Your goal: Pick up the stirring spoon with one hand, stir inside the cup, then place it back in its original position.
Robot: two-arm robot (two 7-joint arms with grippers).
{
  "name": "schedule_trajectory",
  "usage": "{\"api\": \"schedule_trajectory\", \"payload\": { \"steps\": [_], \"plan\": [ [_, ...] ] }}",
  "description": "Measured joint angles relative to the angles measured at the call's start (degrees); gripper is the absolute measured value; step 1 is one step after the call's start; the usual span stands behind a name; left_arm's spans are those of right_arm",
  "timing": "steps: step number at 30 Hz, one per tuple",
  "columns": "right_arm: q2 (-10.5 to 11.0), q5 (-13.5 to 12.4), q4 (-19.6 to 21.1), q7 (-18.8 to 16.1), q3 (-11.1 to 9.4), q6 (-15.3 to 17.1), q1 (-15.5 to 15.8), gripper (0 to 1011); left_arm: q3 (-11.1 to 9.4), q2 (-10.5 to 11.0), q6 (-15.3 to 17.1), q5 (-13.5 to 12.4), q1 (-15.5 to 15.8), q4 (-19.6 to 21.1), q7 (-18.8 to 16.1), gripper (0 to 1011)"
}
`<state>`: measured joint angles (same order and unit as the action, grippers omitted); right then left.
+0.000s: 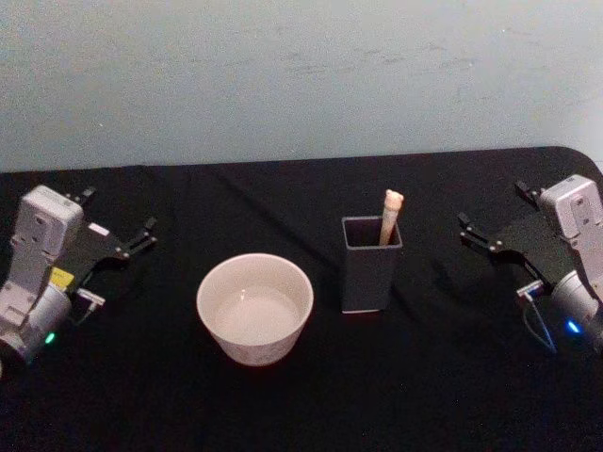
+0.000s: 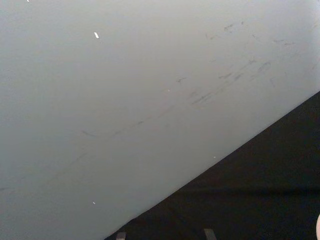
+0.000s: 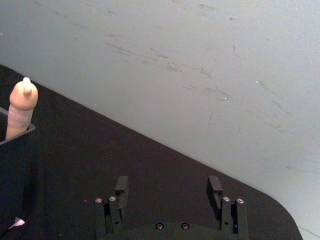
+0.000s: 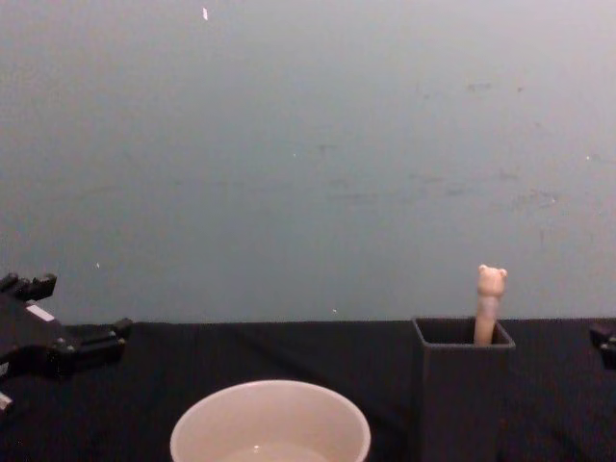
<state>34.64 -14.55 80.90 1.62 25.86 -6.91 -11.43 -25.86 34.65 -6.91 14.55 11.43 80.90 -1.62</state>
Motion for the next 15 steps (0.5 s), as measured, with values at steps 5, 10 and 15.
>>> {"api": "schedule_trajectory", "payload": {
  "steps": [5,10,15],
  "plan": [
    [0.0,0.0,0.0,0.0,0.0,0.0,0.0,1000,0.0,0.0,0.0,0.0,0.0,0.0,0.0,1001],
    [0.0,0.0,0.0,0.0,0.0,0.0,0.0,1000,0.0,0.0,0.0,0.0,0.0,0.0,0.0,1001],
    [-0.11,0.06,0.04,-0.33,-0.28,-0.01,0.15,1000,0.0,0.0,0.0,0.0,0.0,0.0,0.0,1001]
  ]
}}
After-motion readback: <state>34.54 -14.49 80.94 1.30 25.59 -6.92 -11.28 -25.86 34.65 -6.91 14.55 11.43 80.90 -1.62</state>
